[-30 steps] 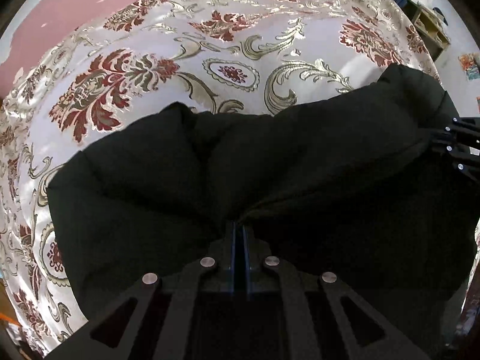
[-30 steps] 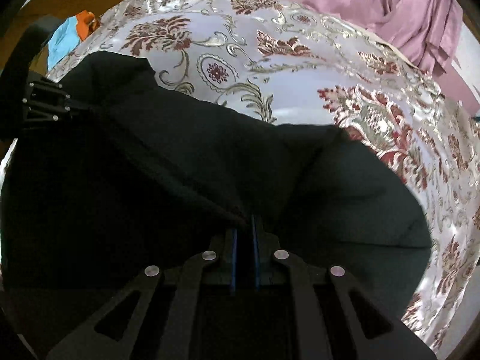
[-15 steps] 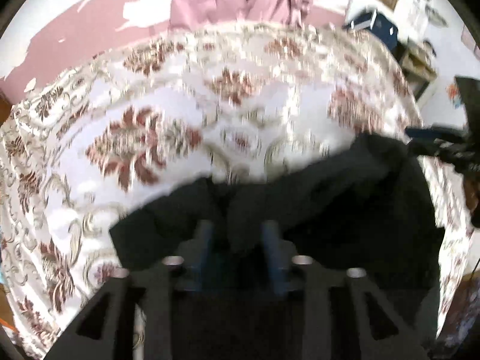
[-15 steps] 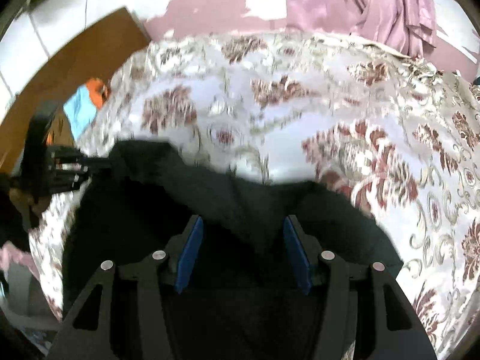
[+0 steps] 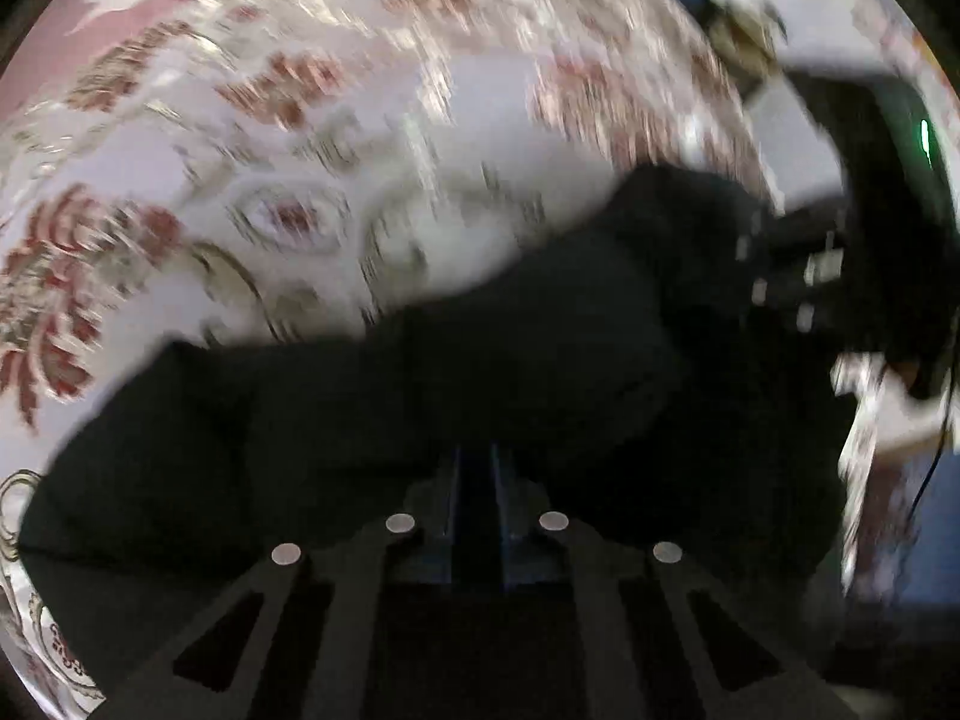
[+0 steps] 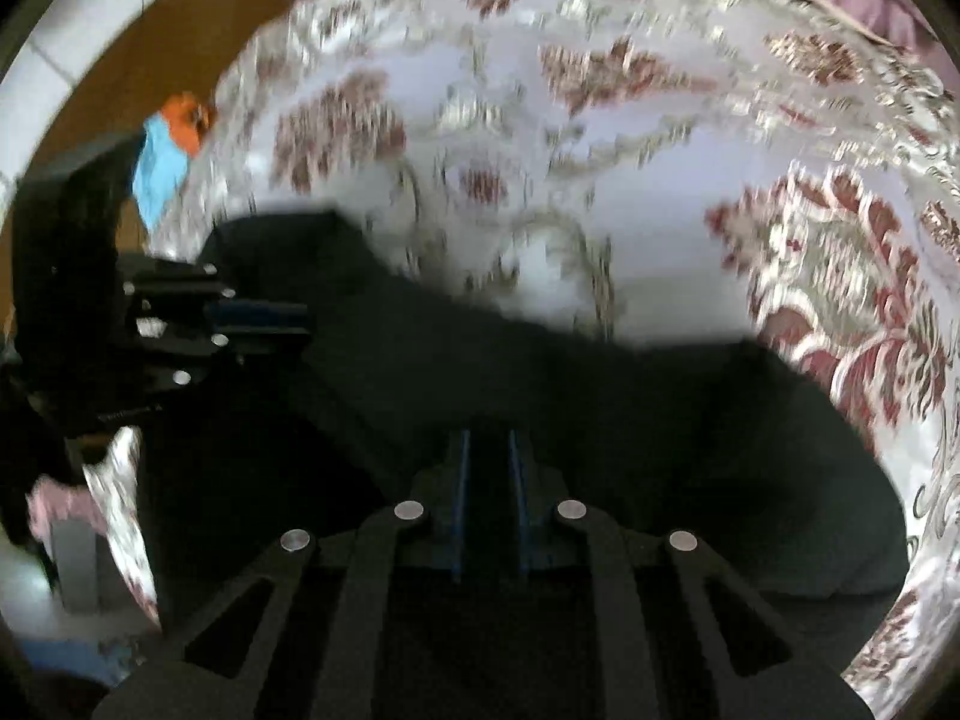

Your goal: Fold large clothes

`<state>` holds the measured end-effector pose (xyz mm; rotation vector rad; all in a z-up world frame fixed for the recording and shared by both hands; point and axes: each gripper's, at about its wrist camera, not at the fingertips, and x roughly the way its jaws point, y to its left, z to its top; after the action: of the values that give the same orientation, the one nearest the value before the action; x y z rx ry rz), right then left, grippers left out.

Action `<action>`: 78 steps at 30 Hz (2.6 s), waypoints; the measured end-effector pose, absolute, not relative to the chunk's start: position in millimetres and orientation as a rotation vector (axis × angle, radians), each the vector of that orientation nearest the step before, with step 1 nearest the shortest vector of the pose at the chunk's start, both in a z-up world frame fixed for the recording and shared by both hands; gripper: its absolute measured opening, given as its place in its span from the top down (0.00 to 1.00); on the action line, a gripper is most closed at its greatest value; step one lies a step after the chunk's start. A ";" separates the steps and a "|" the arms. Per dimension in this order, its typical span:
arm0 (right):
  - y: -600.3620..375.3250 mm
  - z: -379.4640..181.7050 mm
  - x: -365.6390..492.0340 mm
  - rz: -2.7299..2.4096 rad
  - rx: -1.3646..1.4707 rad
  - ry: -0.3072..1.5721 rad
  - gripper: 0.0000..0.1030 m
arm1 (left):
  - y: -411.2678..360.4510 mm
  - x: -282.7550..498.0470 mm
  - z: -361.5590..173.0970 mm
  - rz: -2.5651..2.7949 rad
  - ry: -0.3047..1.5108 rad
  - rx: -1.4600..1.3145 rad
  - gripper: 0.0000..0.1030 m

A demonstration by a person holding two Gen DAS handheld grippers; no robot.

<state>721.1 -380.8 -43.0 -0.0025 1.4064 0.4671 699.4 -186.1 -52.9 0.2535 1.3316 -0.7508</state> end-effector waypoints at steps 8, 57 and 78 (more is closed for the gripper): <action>-371.2 -88.5 732.8 0.467 -0.024 1.526 0.92 | -203.0 716.9 -104.8 -0.662 1.496 0.292 0.90; -394.5 23.9 626.0 0.196 0.024 0.937 0.03 | -134.3 615.5 13.9 -0.170 1.007 -0.047 0.02; -367.2 64.2 513.9 -0.025 0.122 0.758 0.02 | -93.3 517.4 66.6 -0.260 0.770 0.023 0.00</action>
<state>513.9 -367.2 64.2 0.1222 0.7579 -0.0249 517.4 -93.3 66.6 0.0231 0.7704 -0.2597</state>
